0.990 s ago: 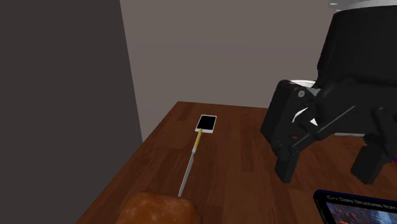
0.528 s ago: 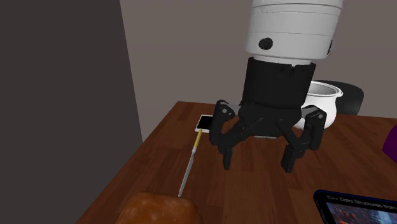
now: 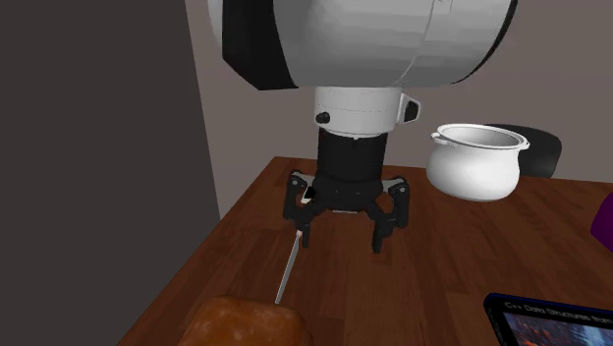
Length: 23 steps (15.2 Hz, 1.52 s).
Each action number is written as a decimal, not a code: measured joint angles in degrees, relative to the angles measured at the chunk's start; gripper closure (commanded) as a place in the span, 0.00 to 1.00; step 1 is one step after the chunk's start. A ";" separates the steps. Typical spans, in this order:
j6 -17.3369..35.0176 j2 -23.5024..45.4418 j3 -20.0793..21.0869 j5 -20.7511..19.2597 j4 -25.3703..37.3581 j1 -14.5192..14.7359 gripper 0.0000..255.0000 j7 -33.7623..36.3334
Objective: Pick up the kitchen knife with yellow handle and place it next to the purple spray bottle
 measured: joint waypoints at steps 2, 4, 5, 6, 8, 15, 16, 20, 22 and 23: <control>2.33 4.42 1.13 -1.61 2.28 0.03 0.00 2.86; 4.11 9.37 2.03 -3.70 5.48 0.25 0.00 5.92; 4.91 11.58 2.25 -4.72 6.87 0.36 0.00 7.23; 5.33 13.90 2.41 -5.84 8.74 0.53 0.00 8.57; 5.76 18.29 2.78 -8.03 12.59 1.38 0.00 11.72; 7.12 33.36 1.69 -14.91 25.78 5.10 0.00 19.76; 7.44 33.88 1.57 -15.14 25.98 5.21 0.00 19.97; 9.62 35.83 1.19 -15.95 25.67 5.55 0.00 20.58; 11.03 36.41 1.05 -16.25 24.79 5.61 0.00 20.80; 11.18 36.53 1.02 -16.30 24.77 5.64 0.00 20.85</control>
